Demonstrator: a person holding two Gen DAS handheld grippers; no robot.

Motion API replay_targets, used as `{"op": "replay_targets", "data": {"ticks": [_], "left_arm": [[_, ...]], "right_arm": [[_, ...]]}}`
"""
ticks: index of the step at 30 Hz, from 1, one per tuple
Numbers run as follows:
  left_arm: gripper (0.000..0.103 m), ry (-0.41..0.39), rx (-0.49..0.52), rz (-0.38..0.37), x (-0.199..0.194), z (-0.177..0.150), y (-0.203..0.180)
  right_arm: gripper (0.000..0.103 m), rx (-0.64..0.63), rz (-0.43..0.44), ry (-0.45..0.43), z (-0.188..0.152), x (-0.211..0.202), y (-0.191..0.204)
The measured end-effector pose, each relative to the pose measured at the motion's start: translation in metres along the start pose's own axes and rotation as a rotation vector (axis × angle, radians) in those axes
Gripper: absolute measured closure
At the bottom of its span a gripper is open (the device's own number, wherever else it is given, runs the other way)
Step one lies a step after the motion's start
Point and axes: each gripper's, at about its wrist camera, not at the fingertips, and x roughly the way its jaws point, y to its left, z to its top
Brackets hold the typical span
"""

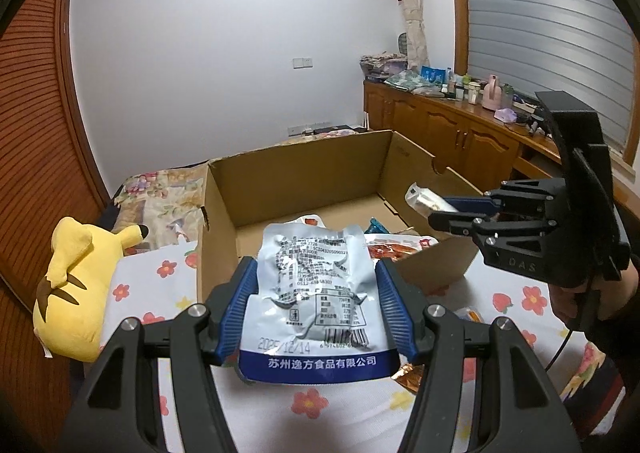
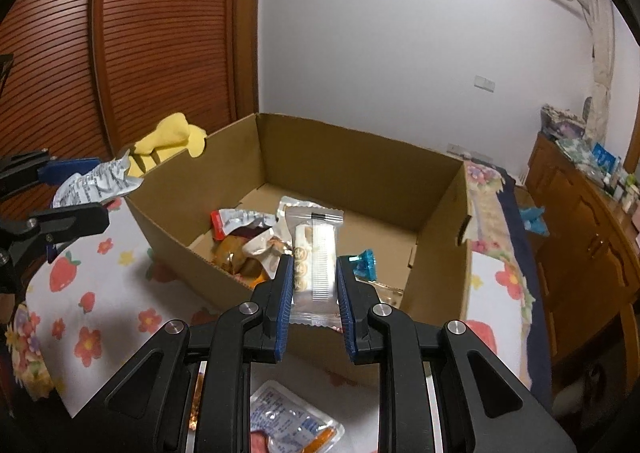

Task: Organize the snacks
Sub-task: 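Lift and carry both held snacks over the cardboard box, then open the right tool to drop the white bar while the left tool releases the pouch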

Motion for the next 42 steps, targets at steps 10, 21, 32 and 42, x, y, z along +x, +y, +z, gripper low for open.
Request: {"op": "replay_targets", "data": {"ticks": [10,21,32,42], "left_arm": [[0.043,0.001,-0.031,-0.018,0.019,0.007,0.015],[0.043,0.018,-0.036,-0.025,0.056,0.036,0.02],[0.042,0.08,-0.014,-0.004,0.101,0.054,0.011],[0.041,0.141,-0.016,0.05,0.123,0.05,0.015]], "right_arm": [[0.075,-0.008,0.041,0.012,0.005,0.014,0.004],[0.068,-0.007,0.068,-0.028,0.011,0.005,0.004],[0.061,0.009,0.068,-0.023,0.012,0.01,-0.007],[0.06,0.011,0.074,-0.023,0.01,0.013,-0.014]]}}
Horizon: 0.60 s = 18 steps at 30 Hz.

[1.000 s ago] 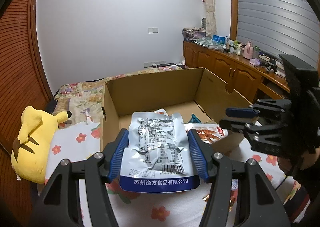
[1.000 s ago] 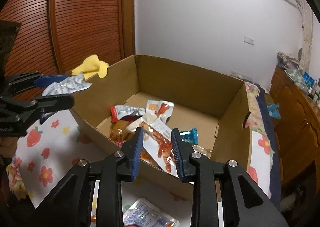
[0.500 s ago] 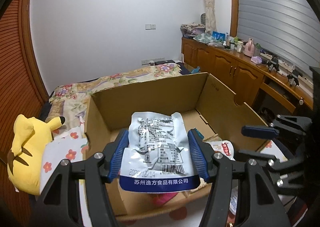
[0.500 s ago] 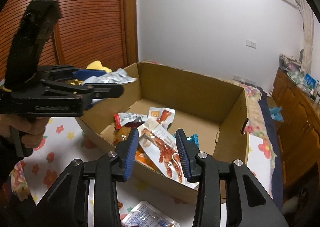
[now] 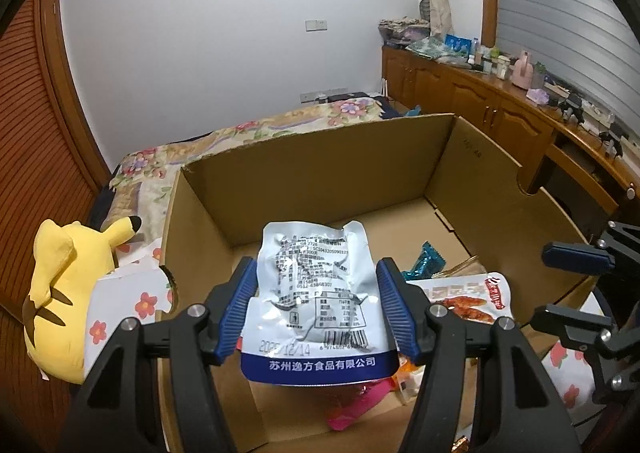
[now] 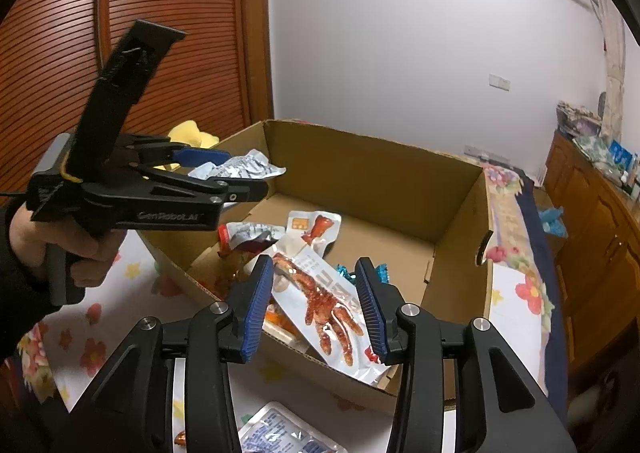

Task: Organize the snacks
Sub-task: 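Open the right tool to drop the white bar while the left tool releases the pouch, then move both open tools back toward the remaining packets on the table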

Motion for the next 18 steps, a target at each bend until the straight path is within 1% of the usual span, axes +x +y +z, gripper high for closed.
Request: {"op": "replay_targets", "data": {"ticks": [2,11,15,18], "left_arm": [[0.041,0.009,-0.009,0.001,0.002,0.0,0.001],[0.041,0.002,-0.011,0.003,-0.001,-0.002,0.0],[0.04,-0.007,-0.014,-0.006,-0.01,-0.007,0.0],[0.04,-0.019,-0.009,-0.011,-0.021,-0.012,-0.002]], "right_arm": [[0.06,-0.002,0.0,0.0,0.0,0.0,0.0],[0.059,-0.003,-0.001,0.0,-0.003,-0.003,0.002],[0.059,-0.003,-0.008,-0.005,-0.003,-0.008,0.005],[0.056,-0.005,-0.015,-0.013,-0.003,-0.016,0.009]]}}
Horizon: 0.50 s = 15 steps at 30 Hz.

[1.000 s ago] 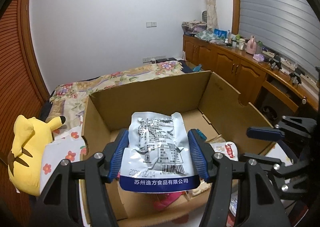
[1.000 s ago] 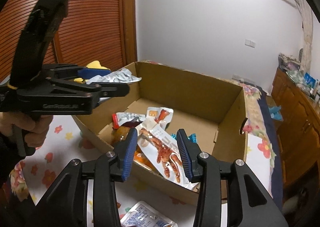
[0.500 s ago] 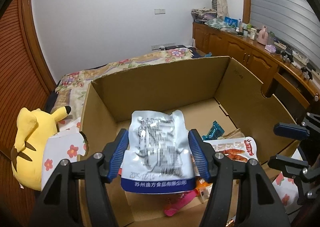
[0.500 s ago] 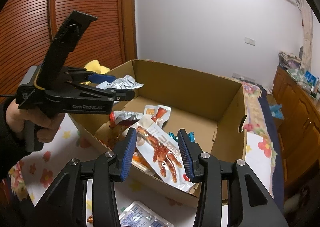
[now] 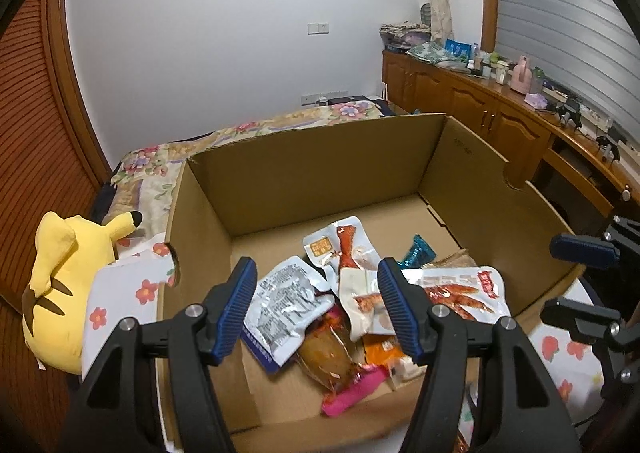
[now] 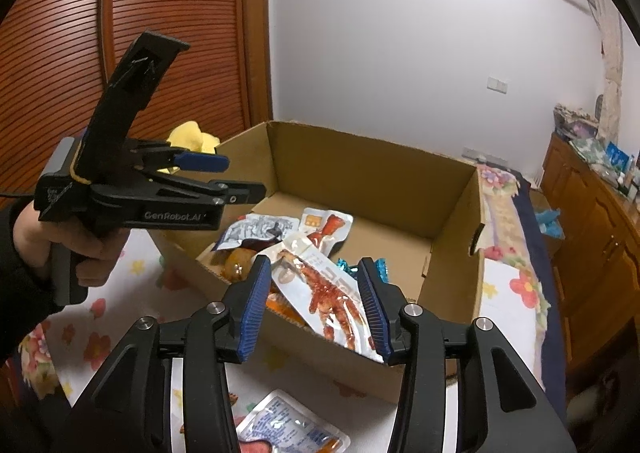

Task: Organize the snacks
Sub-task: 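Move both open tools back toward the remaining packets on the table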

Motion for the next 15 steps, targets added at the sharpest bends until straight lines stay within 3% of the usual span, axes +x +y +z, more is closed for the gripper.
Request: {"op": "replay_targets", "data": {"ticks": [15], "left_arm": [[0.033,-0.081,0.036,-0.03,-0.082,-0.037,-0.022]], "right_arm": [[0.046,0.009,-0.032,-0.025,-0.024,-0.054,0.029]]}}
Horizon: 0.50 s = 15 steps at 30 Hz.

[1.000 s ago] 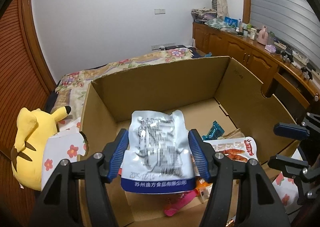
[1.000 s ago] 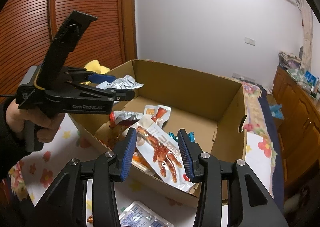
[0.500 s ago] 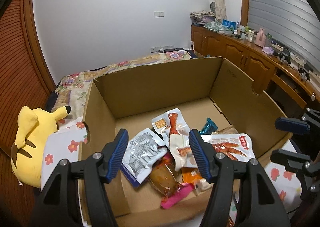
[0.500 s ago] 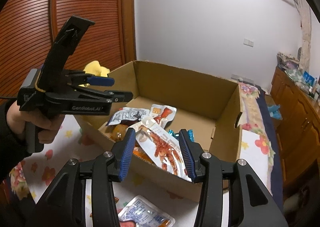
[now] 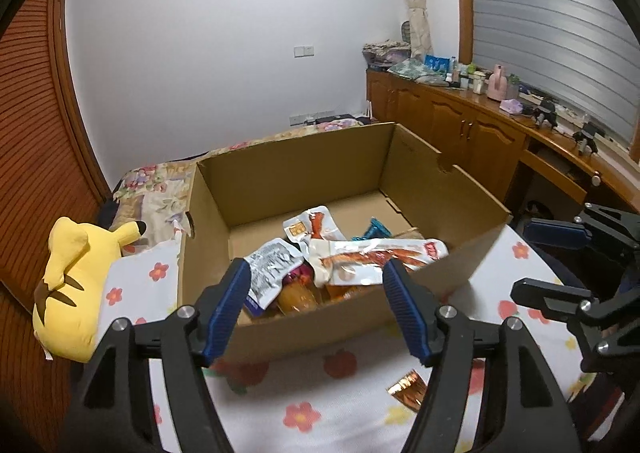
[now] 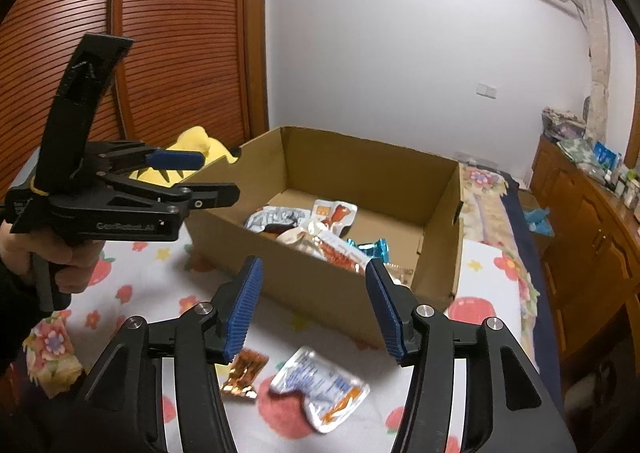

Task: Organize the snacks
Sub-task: 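Move both open tools back toward the remaining packets on the table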

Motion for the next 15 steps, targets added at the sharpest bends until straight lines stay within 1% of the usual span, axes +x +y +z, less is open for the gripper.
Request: {"op": "replay_targets", "data": {"ticks": [4,8,15], "left_arm": [[0.032,-0.011,0.006,-0.015,-0.016,-0.01,-0.007],[0.03,-0.009,0.005,-0.033,-0.022,-0.026,-0.015],[0.03,0.058,-0.012,-0.069,-0.006,-0.06,-0.03]], "right_arm": [[0.04,-0.008,-0.015,0.0,-0.009,-0.013,0.008],[0.035,-0.002,-0.021,0.004,-0.017,-0.02,0.011],[0.034,0.026,-0.031,0.031,-0.038,-0.02,0.008]]}}
